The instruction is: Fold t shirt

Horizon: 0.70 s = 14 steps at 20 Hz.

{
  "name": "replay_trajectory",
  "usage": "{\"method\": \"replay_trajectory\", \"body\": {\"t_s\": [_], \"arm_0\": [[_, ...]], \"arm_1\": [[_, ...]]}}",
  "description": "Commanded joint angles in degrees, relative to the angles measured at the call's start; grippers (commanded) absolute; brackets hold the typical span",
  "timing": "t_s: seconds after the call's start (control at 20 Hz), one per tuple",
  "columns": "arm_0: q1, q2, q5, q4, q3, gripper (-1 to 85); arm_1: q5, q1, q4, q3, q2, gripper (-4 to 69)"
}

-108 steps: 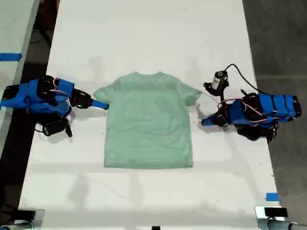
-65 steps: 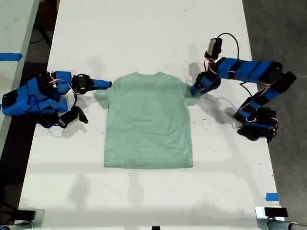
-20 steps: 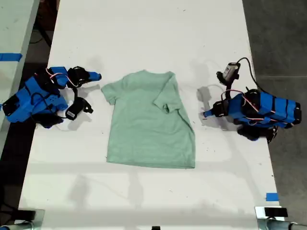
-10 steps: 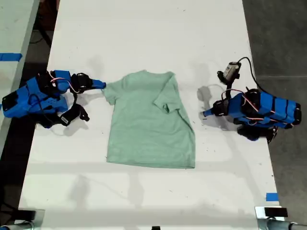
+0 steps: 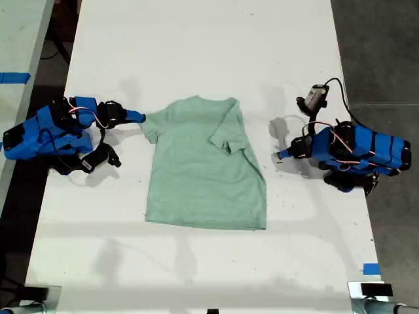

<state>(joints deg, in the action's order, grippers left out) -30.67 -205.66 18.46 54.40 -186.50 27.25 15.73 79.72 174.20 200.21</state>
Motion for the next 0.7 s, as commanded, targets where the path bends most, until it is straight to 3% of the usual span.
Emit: {"method": "replay_trajectory", "body": {"t_s": [0.0,0.65], "arm_0": [[-0.7,-0.4,0.2,0.0,-1.5,-0.3],[-0.4,-0.4,0.9,-0.1,-1.5,-0.3]], "arm_1": [[0.3,-0.4,0.2,2.1,0.4,1.1],[-0.5,-1.3,0.2,2.2,0.4,0.9]]}}
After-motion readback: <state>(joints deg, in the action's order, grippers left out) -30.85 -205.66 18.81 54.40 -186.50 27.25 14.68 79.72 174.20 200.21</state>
